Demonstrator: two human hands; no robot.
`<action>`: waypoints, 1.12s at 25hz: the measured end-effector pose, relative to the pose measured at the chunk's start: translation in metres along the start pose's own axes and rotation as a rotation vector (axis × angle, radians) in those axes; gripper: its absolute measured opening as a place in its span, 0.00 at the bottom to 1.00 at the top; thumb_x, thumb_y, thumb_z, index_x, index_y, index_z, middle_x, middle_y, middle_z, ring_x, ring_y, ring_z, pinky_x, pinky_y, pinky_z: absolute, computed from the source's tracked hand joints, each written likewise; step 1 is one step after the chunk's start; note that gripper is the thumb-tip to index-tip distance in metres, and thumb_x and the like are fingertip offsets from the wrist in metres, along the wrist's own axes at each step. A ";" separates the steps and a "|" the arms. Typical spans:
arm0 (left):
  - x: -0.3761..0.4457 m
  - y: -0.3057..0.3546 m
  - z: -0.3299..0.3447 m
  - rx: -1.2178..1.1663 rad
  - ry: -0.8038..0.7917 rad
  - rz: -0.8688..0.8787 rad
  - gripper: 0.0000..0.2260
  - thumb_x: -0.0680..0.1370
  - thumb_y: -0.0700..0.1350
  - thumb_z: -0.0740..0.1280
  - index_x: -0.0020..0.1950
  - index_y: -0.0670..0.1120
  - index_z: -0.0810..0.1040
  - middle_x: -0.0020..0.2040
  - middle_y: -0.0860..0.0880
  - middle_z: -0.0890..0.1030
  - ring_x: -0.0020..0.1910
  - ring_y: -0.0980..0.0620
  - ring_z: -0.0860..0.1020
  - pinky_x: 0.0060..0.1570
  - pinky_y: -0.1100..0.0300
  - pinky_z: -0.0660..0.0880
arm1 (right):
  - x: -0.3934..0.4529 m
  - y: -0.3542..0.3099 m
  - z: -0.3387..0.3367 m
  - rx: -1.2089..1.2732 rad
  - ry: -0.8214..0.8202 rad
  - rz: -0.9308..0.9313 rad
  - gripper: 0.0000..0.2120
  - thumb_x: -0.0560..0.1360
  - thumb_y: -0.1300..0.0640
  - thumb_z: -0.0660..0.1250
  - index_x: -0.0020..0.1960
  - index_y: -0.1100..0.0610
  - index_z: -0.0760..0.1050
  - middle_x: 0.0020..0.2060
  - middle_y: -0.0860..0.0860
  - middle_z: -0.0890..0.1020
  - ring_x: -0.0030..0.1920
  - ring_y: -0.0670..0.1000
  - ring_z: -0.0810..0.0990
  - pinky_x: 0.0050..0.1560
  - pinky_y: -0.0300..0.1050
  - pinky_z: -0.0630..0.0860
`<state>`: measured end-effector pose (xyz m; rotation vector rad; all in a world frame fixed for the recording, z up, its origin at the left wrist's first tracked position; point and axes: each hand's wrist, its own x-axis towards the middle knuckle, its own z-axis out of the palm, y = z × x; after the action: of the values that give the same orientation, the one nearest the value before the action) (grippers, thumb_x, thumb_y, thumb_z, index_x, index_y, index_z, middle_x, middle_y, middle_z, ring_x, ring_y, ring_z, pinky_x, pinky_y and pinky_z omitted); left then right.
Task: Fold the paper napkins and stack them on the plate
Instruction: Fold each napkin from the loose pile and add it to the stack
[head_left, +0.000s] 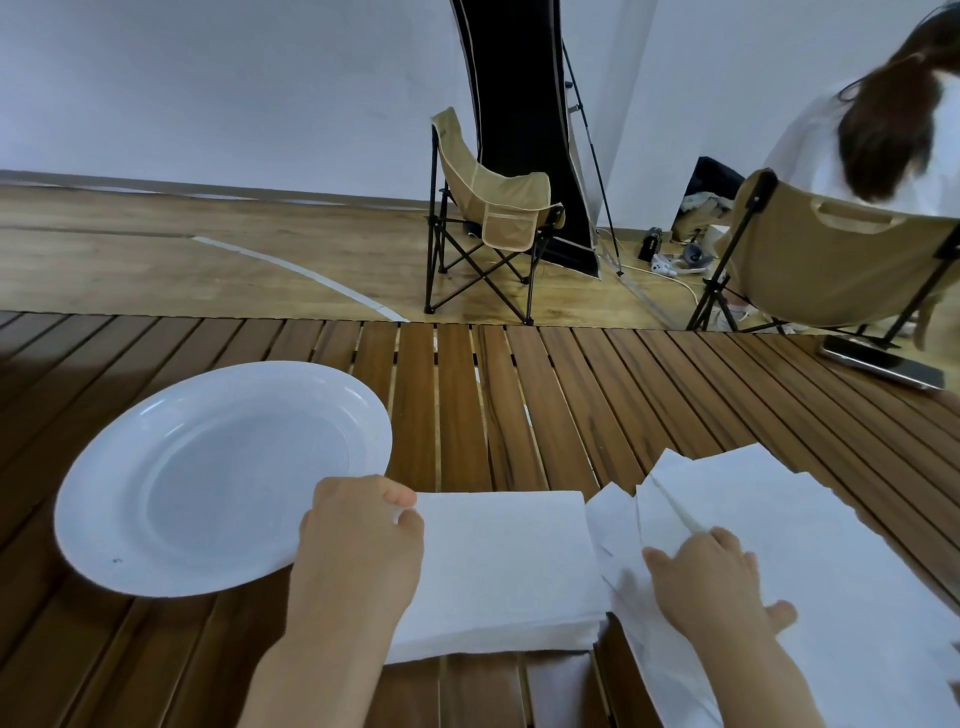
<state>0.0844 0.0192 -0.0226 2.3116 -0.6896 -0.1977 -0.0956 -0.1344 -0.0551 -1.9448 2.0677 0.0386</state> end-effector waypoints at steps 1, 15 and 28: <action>0.000 0.000 0.000 0.001 -0.006 0.009 0.08 0.78 0.47 0.64 0.56 0.54 0.79 0.58 0.53 0.74 0.48 0.57 0.69 0.44 0.69 0.64 | -0.005 -0.003 -0.002 0.050 0.048 -0.044 0.13 0.80 0.47 0.57 0.56 0.57 0.69 0.67 0.50 0.69 0.64 0.53 0.67 0.69 0.61 0.56; -0.003 0.017 -0.009 -0.272 -0.231 0.170 0.31 0.66 0.64 0.70 0.66 0.64 0.65 0.61 0.64 0.69 0.58 0.65 0.65 0.61 0.61 0.64 | -0.056 -0.028 -0.070 1.564 -0.087 -0.627 0.08 0.66 0.65 0.72 0.37 0.53 0.82 0.33 0.47 0.81 0.35 0.44 0.79 0.36 0.35 0.76; -0.004 0.030 -0.013 -0.714 -0.329 0.200 0.35 0.66 0.62 0.70 0.70 0.68 0.58 0.59 0.59 0.79 0.54 0.63 0.79 0.43 0.75 0.75 | -0.052 -0.025 -0.070 1.760 -0.434 -0.417 0.11 0.72 0.63 0.65 0.37 0.51 0.81 0.43 0.49 0.84 0.43 0.49 0.82 0.44 0.42 0.79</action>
<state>0.0728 0.0107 0.0065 1.5311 -0.8390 -0.6294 -0.0831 -0.1019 0.0284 -0.9152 0.6369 -0.9618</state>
